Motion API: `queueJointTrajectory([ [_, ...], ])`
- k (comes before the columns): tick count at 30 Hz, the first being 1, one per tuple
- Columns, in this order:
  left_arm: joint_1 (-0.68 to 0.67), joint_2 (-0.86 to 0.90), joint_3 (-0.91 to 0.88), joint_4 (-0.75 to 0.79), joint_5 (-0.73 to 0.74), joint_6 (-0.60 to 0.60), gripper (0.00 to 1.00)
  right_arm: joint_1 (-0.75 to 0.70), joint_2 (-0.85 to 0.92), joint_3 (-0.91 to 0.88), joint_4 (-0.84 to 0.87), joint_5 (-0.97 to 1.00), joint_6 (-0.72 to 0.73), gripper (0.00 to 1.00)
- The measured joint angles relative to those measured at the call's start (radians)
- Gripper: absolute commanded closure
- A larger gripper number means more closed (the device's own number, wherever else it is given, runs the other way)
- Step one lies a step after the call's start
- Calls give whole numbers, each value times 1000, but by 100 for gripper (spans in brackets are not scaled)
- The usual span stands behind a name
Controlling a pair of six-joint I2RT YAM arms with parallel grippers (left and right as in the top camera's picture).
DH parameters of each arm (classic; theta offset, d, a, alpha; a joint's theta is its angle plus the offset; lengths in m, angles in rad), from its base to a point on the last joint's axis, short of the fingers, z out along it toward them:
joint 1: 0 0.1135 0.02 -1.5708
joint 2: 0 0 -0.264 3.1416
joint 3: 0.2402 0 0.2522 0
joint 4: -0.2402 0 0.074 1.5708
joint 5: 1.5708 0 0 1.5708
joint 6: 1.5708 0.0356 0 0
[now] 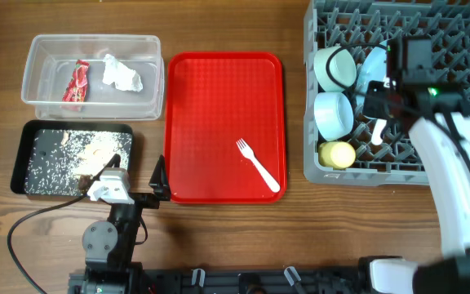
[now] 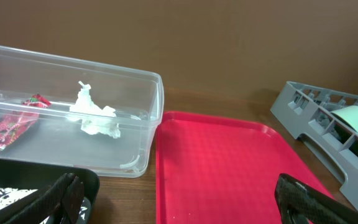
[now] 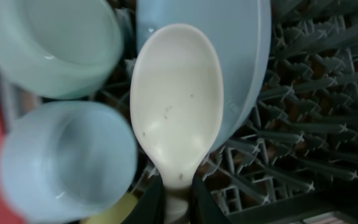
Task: Sort waste into correct bins and load items into the dishwasher rack
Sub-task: 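Carry the white spoon into the dish rack and release it, then move the right gripper to the white fork and grasp it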
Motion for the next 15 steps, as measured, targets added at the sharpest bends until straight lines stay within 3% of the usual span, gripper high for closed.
queueJointTrajectory([
  [2,0,0,0,0,0,0,0,-9,64,0,18,20,-20,87],
  [3,0,0,0,0,0,0,0,-10,95,-1,27,26,-31,74],
  [5,0,0,0,0,0,0,0,-10,134,-4,40,35,-46,62],
  [11,0,0,0,0,0,0,0,10,138,-4,43,45,-60,58],
  [15,0,0,0,0,0,0,0,79,68,-3,34,-96,-76,53],
])
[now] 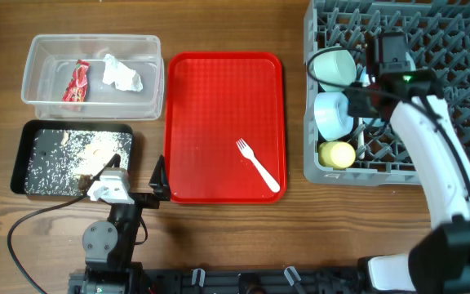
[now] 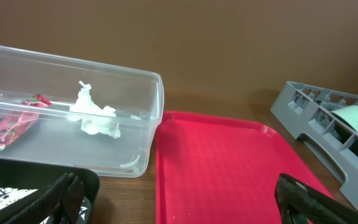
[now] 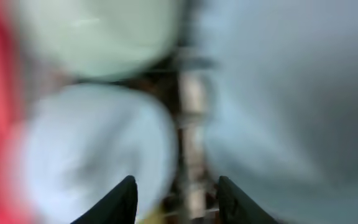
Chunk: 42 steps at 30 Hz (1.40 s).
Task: Sort waste into correct bins and load items into the dishwasher rack
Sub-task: 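Move the right gripper to the white fork and grasp it, then carry the white fork into the dish rack and release it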
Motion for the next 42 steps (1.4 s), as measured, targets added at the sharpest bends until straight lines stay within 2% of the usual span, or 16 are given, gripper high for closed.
queueJointTrajectory([
  [6,0,0,0,0,0,0,0,292,-122,11,-34,-273,16,52],
  [11,0,0,0,0,0,0,0,547,-83,-49,13,-248,91,51],
  [14,0,0,0,0,0,0,0,632,-7,-116,78,-164,123,51],
  [23,0,0,0,0,0,0,0,650,228,-197,261,-51,144,55],
  [25,0,0,0,0,0,0,0,650,261,-197,273,-43,144,63],
  [27,0,0,0,0,0,0,0,649,305,-197,275,-39,144,84],
  [30,0,0,0,0,0,0,0,644,322,-189,278,-39,140,96],
  [37,0,0,0,0,0,0,0,631,298,-181,208,-48,144,95],
  [42,0,0,0,0,0,0,0,605,76,-179,174,-52,144,96],
])
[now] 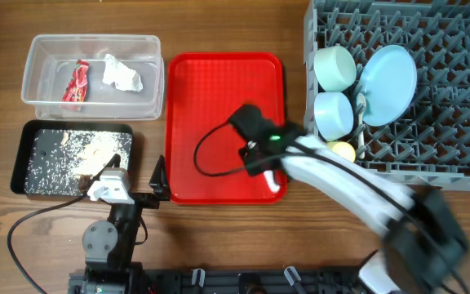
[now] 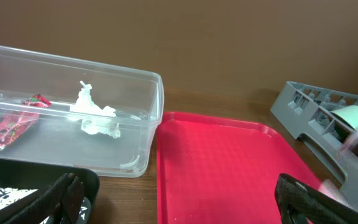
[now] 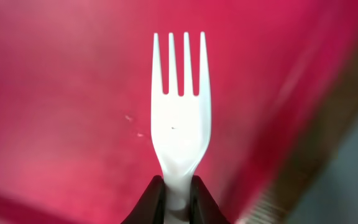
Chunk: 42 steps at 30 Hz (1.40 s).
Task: Sort waste into correct bins and load items into the dishwasher rack
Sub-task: 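Carry the white fork into the dish rack and release it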
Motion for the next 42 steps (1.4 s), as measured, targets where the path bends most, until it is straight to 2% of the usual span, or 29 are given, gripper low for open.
queueJointTrajectory([
  [4,0,0,0,0,0,0,0,-101,-217,20,-6,35,-1,96],
  [9,0,0,0,0,0,0,0,-327,-363,32,-14,78,-50,96],
  [13,0,0,0,0,0,0,0,-507,-339,32,-15,113,-99,96],
  [18,0,0,0,0,0,0,0,-646,-237,32,19,128,-151,95],
  [22,0,0,0,0,0,0,0,-674,-176,31,45,132,-209,90],
  [28,0,0,0,0,0,0,0,-673,-119,31,67,163,-268,89],
  [29,0,0,0,0,0,0,0,-673,-113,31,67,170,-270,84],
  [31,0,0,0,0,0,0,0,-673,-111,31,67,177,-274,63],
  [32,0,0,0,0,0,0,0,-673,-111,31,67,180,-270,60],
  [38,0,0,0,0,0,0,0,-673,-113,31,54,177,-261,50],
  [42,0,0,0,0,0,0,0,-673,-180,31,19,89,-230,44],
])
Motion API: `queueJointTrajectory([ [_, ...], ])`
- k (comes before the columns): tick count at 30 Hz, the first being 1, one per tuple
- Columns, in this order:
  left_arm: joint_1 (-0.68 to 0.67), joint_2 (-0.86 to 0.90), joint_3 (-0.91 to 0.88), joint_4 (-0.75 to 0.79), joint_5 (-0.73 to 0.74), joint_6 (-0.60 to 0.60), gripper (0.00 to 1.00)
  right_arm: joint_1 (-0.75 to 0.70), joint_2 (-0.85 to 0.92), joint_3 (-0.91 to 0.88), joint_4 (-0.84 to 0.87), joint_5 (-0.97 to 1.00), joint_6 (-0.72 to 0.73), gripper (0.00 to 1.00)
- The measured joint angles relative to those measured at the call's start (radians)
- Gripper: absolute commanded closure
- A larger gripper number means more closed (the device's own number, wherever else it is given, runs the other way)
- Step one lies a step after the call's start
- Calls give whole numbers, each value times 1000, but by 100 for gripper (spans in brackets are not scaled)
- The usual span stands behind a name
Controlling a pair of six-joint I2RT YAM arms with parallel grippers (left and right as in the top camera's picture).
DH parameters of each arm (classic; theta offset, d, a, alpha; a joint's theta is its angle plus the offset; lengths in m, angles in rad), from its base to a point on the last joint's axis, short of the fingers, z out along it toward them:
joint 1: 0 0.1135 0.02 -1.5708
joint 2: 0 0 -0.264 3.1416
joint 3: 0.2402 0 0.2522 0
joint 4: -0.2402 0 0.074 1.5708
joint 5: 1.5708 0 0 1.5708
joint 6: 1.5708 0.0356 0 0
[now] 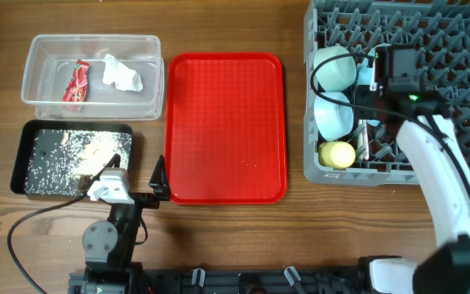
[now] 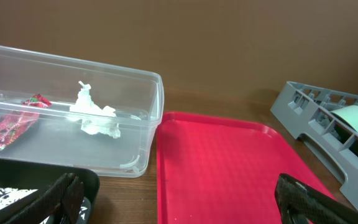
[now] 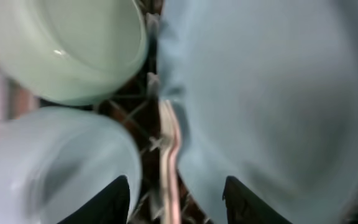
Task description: Sort waste into correct bins and load items into the dishwasher rack
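Note:
My right gripper [image 3: 177, 196] hangs open over the grey dishwasher rack [image 1: 455, 122], nothing between its fingers. Just below it a white utensil handle [image 3: 169, 149] stands in the rack, wedged between the pale blue plate [image 3: 278, 93], the green bowl [image 3: 67, 50] and the light blue bowl [image 3: 55, 162]. Whether that handle is the fork or the spoon cannot be told. A yellow cup [image 1: 338, 153] sits at the rack's front. The red tray [image 1: 225, 122] holds nothing. My left gripper [image 2: 179, 199] rests open near the table's front left.
The clear bin [image 1: 47, 102] at back left holds a red wrapper [image 1: 76, 83] and a white tissue [image 1: 121, 73]. In front of it lies a black tray [image 1: 76, 125] with food crumbs. My right arm stretches along the rack's front half.
My right gripper was shut on the white fork over the red tray. It is now open above the rack, and the fork is gone from the tray. The left arm has not moved.
At first my right gripper held a white spoon over the rack while the fork lay on the red tray. Then it was open above the bowls. Later it was shut on the fork at the tray. Now it is open over the rack again.

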Motion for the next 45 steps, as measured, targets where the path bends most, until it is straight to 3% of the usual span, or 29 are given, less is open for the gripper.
queueJointTrajectory([
  [5,0,0,0,0,0,0,0,0,-249,2,-40,-209,27,30],
  [15,0,0,0,0,0,0,0,0,-573,8,-130,-521,58,25],
  [25,0,0,0,0,0,0,0,0,-578,8,-140,-624,60,25],
  [45,0,0,0,0,0,0,0,0,-551,8,-106,-636,60,22],
])
